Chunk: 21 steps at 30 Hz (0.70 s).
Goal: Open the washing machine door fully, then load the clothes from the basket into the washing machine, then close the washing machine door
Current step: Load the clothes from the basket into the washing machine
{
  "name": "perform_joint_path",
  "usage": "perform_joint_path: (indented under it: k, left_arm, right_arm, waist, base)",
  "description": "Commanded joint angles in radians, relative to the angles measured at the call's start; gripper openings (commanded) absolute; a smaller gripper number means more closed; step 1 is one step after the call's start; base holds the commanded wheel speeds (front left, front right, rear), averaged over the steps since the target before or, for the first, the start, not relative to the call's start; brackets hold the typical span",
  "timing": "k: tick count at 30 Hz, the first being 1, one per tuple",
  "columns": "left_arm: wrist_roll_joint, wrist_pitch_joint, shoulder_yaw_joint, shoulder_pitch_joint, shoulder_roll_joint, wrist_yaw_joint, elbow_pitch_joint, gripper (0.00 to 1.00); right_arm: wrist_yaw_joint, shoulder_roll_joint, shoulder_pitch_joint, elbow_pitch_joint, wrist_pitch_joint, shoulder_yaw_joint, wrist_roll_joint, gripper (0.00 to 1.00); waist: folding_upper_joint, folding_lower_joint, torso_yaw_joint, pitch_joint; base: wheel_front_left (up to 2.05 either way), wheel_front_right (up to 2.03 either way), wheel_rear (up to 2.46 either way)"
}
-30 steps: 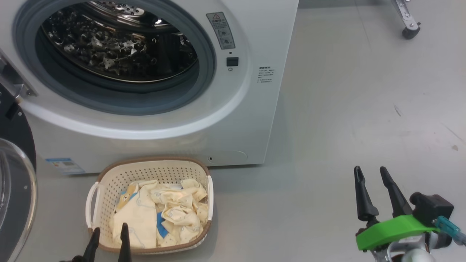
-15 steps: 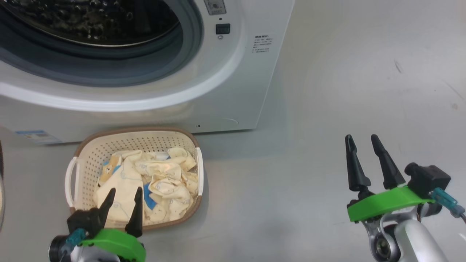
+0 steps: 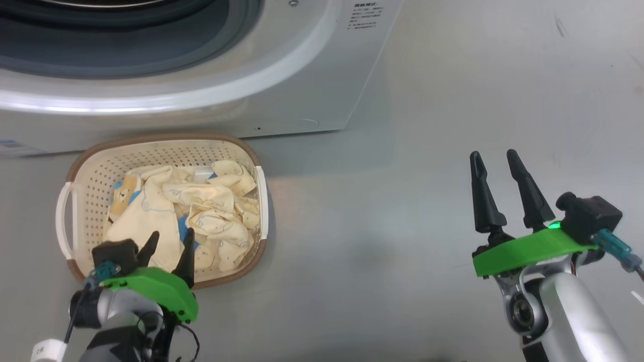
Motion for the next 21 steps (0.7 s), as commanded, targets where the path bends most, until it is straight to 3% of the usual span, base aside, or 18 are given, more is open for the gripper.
perform_joint_path:
  k: [1, 21]
  left_arm:
    - [-0.042, 0.020, 0.006, -0.026, 0.028, 0.000, 0.007, 1.00]
    - [-0.448, 0.125, -0.201, -0.214, 0.064, 0.000, 0.149, 1.00]
  right_arm:
    - [0.005, -0.010, -0.024, -0.030, -0.010, 0.026, -0.010, 1.00]
    - [0.005, -0.010, -0.111, -0.044, -0.010, 0.043, -0.052, 1.00]
  waist:
    - [0.0000, -0.0001, -0.004, 0.021]
    - [0.0000, -0.0001, -0.025, 0.177]
  base:
    - [0.00, 0.00, 0.00]
    - [0.00, 0.00, 0.00]
